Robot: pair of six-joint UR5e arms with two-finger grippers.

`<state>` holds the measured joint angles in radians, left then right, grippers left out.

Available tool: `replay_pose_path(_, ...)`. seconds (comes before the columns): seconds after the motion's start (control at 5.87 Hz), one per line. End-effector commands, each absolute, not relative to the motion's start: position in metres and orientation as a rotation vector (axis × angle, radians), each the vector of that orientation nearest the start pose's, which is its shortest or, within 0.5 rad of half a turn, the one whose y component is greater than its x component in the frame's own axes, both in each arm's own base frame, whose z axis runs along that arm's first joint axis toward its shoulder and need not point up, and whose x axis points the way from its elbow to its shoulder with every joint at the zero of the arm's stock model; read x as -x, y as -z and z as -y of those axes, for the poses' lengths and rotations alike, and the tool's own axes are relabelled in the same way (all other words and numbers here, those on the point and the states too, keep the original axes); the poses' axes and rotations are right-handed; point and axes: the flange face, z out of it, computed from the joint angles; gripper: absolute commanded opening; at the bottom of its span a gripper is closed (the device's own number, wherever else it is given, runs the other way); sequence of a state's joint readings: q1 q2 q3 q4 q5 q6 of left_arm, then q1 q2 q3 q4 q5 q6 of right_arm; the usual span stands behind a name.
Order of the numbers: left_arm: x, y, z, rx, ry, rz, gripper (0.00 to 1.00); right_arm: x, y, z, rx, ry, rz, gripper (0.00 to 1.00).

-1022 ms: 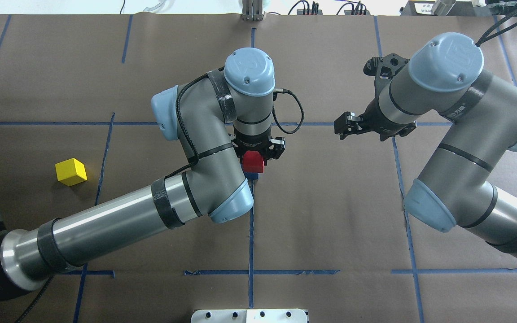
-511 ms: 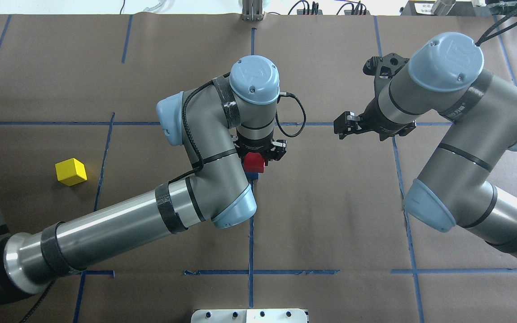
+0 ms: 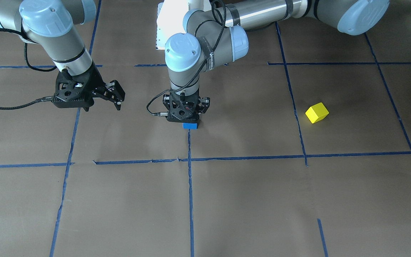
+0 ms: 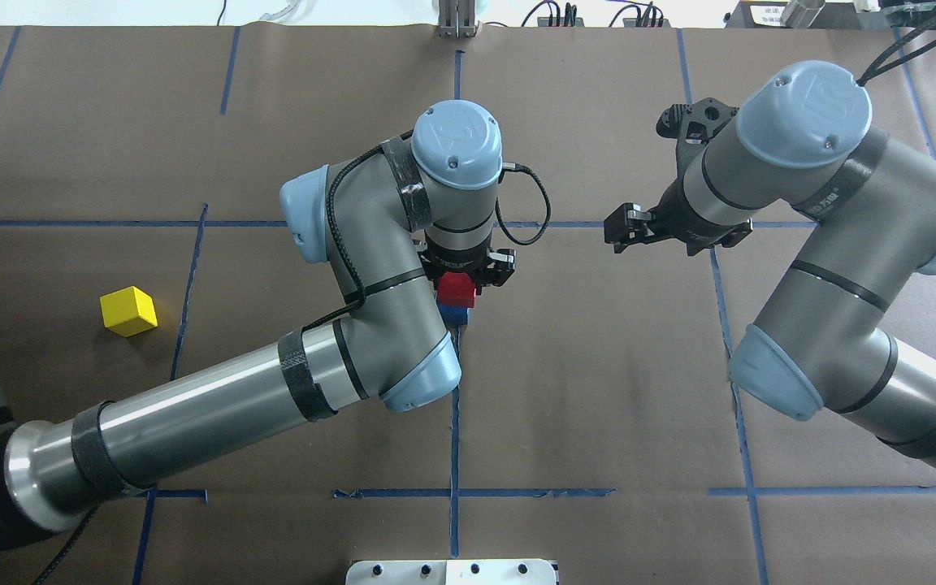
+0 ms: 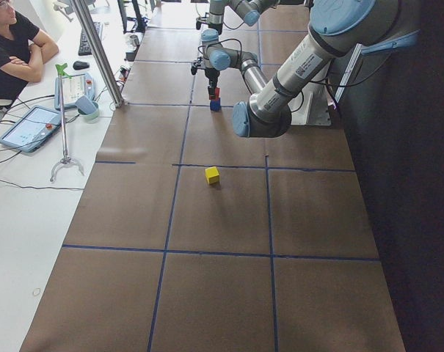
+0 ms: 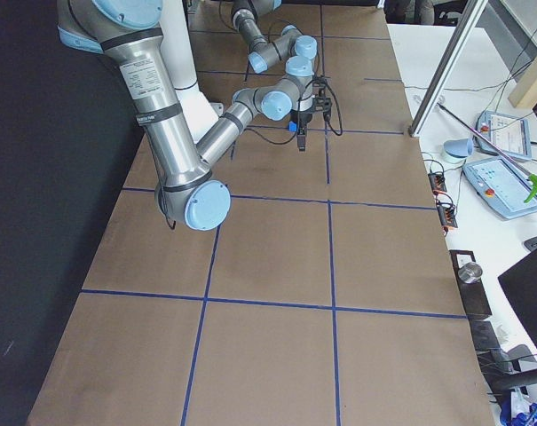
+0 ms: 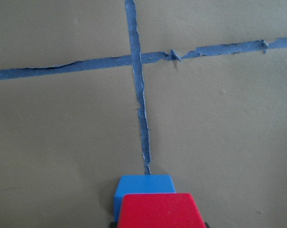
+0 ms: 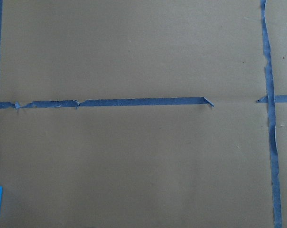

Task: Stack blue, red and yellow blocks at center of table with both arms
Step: 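Lower the red cube onto the blue cube with the left gripper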

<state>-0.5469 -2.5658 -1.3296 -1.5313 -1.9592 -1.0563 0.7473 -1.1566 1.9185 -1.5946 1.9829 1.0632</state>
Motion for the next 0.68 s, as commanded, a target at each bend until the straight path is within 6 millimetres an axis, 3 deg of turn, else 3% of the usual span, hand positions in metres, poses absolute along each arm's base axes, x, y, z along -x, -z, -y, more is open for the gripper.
replay_pose_path(0.0,-0.6146,-0.1336,0.4868,-0.033,-0.102,-0.794,0.02,0.3705,-0.2806,0.4690,-0.107,-0.071,0.821,1.00)
replay_pose_path(0.51,-0.6149,-0.1381,0.4856,-0.029,-0.097,-0.791,0.03,0.3699,-0.2797,0.4697,-0.109,-0.072,0.822,1.00)
